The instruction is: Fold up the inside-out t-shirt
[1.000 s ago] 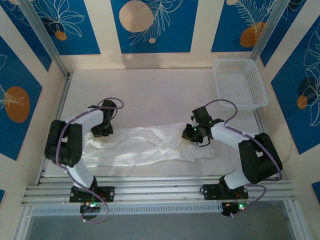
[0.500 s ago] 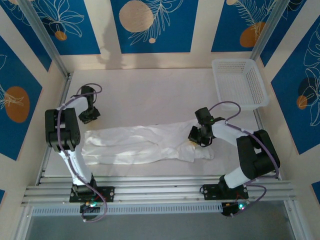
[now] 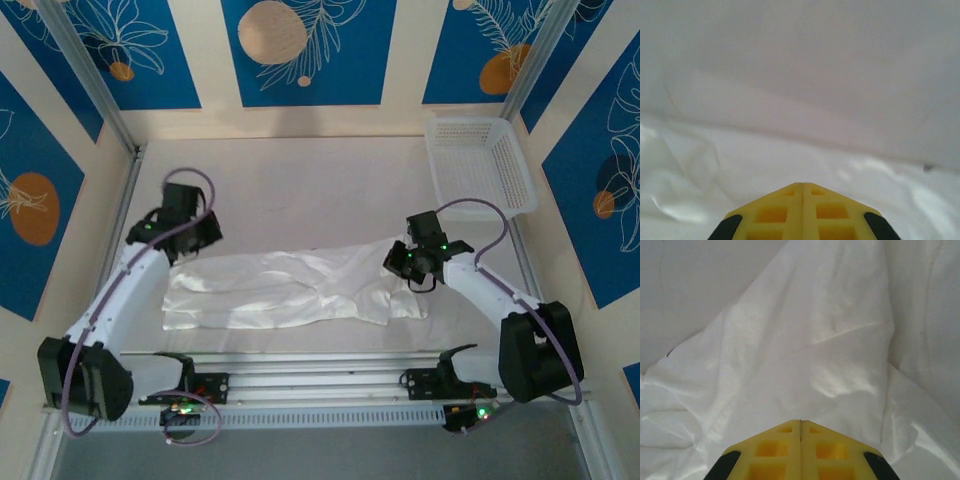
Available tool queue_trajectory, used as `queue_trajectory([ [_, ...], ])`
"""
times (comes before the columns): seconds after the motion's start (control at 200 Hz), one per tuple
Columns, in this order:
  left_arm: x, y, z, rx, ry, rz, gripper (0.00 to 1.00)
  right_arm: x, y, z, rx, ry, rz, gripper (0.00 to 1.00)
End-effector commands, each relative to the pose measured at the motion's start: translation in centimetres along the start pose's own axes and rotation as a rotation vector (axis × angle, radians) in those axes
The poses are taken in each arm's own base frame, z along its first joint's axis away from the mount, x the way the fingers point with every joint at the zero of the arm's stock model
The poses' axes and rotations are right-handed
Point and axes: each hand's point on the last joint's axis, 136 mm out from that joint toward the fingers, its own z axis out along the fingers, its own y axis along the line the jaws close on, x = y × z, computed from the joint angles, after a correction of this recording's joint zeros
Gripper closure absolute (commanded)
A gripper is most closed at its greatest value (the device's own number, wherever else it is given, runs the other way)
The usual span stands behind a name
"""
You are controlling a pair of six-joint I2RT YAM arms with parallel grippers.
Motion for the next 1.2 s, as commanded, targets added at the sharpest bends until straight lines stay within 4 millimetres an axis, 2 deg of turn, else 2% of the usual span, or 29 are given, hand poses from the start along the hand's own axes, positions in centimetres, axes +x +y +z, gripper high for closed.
queue_trajectory([
  [0.0, 6.7, 2.2, 1.9, -0.087, 0.177, -0.034, 1.00, -0.1, 0.0, 0.6, 0.005, 0.030, -0.011, 0.96],
  [0.095, 8.8, 2.9, 4.0, -0.117, 0.230, -0.037, 1.00, -0.3, 0.1, 1.3, 0.013, 0.051, -0.009, 0.96],
  [0.15, 9.2, 2.7, 5.3, -0.111, 0.243, -0.050, 1.00, -0.2, -0.1, 1.9, 0.022, 0.069, 0.002, 0.96],
  [0.215, 8.9, 1.5, 6.9, -0.064, 0.244, -0.055, 1.00, 0.0, -0.2, 2.6, 0.032, 0.098, 0.019, 0.97],
  [0.3, 7.6, 0.6, 8.6, -0.061, 0.210, -0.061, 1.00, 0.4, -0.4, 3.4, 0.043, 0.132, 0.039, 0.98],
  [0.37, 6.6, 0.7, 10.4, -0.093, 0.179, -0.075, 1.00, 0.6, -0.7, 3.9, 0.060, 0.148, 0.054, 0.98],
  [0.5, 6.1, -0.1, 15.3, -0.108, 0.216, -0.090, 1.00, 0.9, -2.0, 4.4, 0.149, 0.166, 0.118, 0.96],
  [0.64, 4.2, -2.9, 20.3, -0.078, 0.260, -0.092, 1.00, 1.3, -2.7, 4.7, 0.206, 0.189, 0.185, 0.97],
  [0.72, 2.0, -4.8, 22.2, -0.057, 0.239, -0.087, 1.00, 2.2, -2.4, 4.9, 0.191, 0.211, 0.218, 0.96],
  [0.8, -0.6, -7.5, 24.2, -0.008, 0.229, -0.069, 1.00, 3.8, -2.0, 5.5, 0.177, 0.229, 0.270, 0.95],
  [0.95, -5.6, -13.0, 27.6, 0.104, 0.205, -0.021, 1.00, 8.7, 1.0, 8.0, 0.090, 0.321, 0.372, 0.95],
  [1.07, -8.8, -15.5, 29.2, 0.140, 0.156, -0.010, 1.00, 13.9, 4.6, 9.6, 0.090, 0.448, 0.354, 0.95],
  [1.195, -11.1, -17.5, 29.8, 0.191, 0.108, -0.034, 1.00, 17.2, 9.5, 10.9, 0.004, 0.521, 0.340, 0.95],
])
